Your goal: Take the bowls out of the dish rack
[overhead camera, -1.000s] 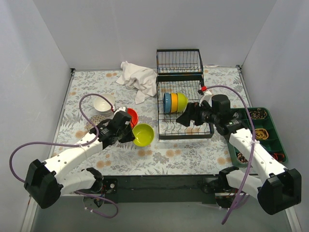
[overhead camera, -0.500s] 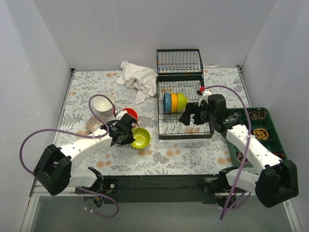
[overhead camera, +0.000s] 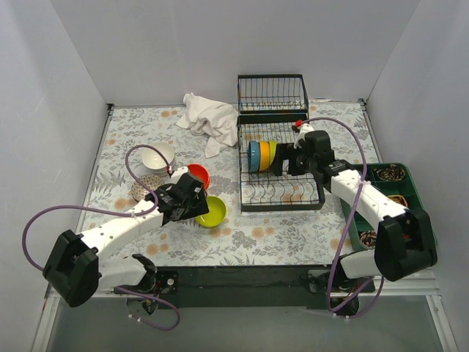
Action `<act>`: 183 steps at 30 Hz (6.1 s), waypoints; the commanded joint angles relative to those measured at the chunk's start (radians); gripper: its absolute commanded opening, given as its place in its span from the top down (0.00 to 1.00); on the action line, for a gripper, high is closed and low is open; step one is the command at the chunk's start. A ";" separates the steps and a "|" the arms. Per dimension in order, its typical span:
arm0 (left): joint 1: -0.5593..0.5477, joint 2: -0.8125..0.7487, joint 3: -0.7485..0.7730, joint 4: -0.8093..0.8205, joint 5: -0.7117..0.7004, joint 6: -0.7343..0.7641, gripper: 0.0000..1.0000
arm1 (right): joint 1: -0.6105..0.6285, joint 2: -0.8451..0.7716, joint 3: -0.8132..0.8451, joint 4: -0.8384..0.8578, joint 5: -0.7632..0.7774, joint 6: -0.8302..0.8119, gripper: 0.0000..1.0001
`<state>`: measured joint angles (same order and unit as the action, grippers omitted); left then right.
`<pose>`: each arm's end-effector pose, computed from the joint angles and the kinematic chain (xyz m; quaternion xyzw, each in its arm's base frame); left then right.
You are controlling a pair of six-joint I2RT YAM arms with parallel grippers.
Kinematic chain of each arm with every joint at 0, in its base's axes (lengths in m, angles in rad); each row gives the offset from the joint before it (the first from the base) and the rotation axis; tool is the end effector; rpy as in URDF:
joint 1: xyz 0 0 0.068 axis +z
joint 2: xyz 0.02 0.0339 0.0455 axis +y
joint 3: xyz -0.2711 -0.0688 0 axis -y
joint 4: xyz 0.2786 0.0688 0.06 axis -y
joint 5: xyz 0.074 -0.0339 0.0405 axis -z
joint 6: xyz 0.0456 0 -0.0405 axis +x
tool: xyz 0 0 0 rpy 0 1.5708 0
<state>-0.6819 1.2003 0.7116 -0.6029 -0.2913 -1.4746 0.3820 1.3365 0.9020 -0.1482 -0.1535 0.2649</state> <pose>0.2025 -0.1476 0.1840 -0.4028 0.8733 -0.1402 0.2353 0.3077 0.1311 0.2488 -0.0877 0.8742 0.2143 0.4268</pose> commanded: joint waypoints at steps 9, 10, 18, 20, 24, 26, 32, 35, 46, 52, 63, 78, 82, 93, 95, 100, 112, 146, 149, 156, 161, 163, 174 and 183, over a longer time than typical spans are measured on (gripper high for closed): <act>0.007 -0.169 0.066 -0.049 -0.040 0.026 0.02 | 0.003 0.219 0.198 0.090 0.115 -0.029 0.01; 0.007 -0.177 0.068 -0.051 -0.043 0.030 0.02 | 0.001 0.243 0.216 0.090 0.114 -0.036 0.01; 0.007 -0.237 0.057 -0.049 -0.058 0.048 0.02 | -0.002 0.343 0.291 0.056 0.071 -0.093 0.02; 0.007 -0.240 0.060 -0.057 -0.060 0.053 0.02 | -0.005 0.363 0.302 0.047 0.055 -0.099 0.02; 0.007 -0.248 0.063 -0.072 -0.066 0.057 0.02 | -0.015 0.385 0.311 0.044 0.017 -0.108 0.03; 0.007 -0.254 0.063 -0.071 -0.066 0.057 0.02 | -0.018 0.389 0.313 0.042 0.012 -0.116 0.04; 0.007 -0.265 0.058 -0.066 -0.062 0.056 0.02 | -0.032 0.380 0.282 0.029 0.026 -0.115 0.06; 0.007 -0.269 0.054 -0.066 -0.055 0.053 0.02 | -0.038 0.363 0.262 0.024 0.043 -0.130 0.08; 0.007 -0.275 0.049 -0.060 -0.042 0.043 0.02 | -0.042 0.340 0.242 0.009 0.085 -0.144 0.13; 0.007 -0.280 0.040 -0.054 -0.025 0.036 0.02 | -0.042 0.366 0.268 0.009 0.023 -0.131 0.13; 0.007 -0.308 0.032 -0.063 -0.016 0.023 0.02 | -0.042 0.409 0.281 0.015 -0.026 -0.135 0.18; 0.007 -0.320 0.026 -0.051 0.000 0.025 0.02 | -0.040 0.331 0.271 0.012 0.008 -0.159 0.87; 0.007 -0.315 0.028 -0.037 0.003 0.033 0.02 | -0.040 0.303 0.273 0.004 0.034 -0.156 0.92; 0.007 -0.288 0.038 -0.005 0.012 0.059 0.02 | -0.038 0.231 0.275 -0.048 0.080 -0.135 0.99; 0.007 -0.281 0.038 0.018 0.024 0.062 0.02 | -0.038 0.199 0.261 -0.059 0.083 -0.125 0.99; 0.007 -0.251 0.046 0.090 0.067 0.077 0.02 | -0.038 0.133 0.224 -0.088 0.083 -0.107 0.99; 0.007 -0.168 0.068 0.350 0.205 0.106 0.02 | -0.038 -0.126 0.103 -0.125 -0.159 -0.017 0.99; 0.007 0.058 0.104 0.816 0.527 0.145 0.89 | -0.022 -0.329 -0.086 0.122 -0.682 0.283 0.98; 0.007 0.033 0.083 0.816 0.520 0.152 1.00 | -0.022 -0.324 -0.091 0.134 -0.689 0.293 0.94; 0.007 -0.068 0.035 0.721 0.387 0.192 1.00 | -0.022 -0.303 -0.078 0.131 -0.681 0.281 0.30; 0.007 -0.133 0.061 0.498 0.263 0.214 1.00 | -0.022 -0.277 -0.051 0.082 -0.650 0.241 0.03; 0.007 -0.168 0.068 0.424 0.203 0.206 1.00 | -0.022 -0.266 -0.034 0.056 -0.620 0.203 0.01; 0.008 -0.216 0.069 -0.077 0.052 -0.010 1.00 | -0.023 -0.185 0.044 -0.126 -0.390 0.063 0.01; 0.008 -0.108 0.072 -0.120 0.021 0.008 1.00 | -0.023 -0.134 0.074 -0.136 -0.334 0.042 0.01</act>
<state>-0.6762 1.0557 0.7673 -0.7048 -0.2352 -1.4662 0.3611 1.1954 0.9207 -0.2813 -0.5381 0.3355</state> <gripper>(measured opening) 0.054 0.984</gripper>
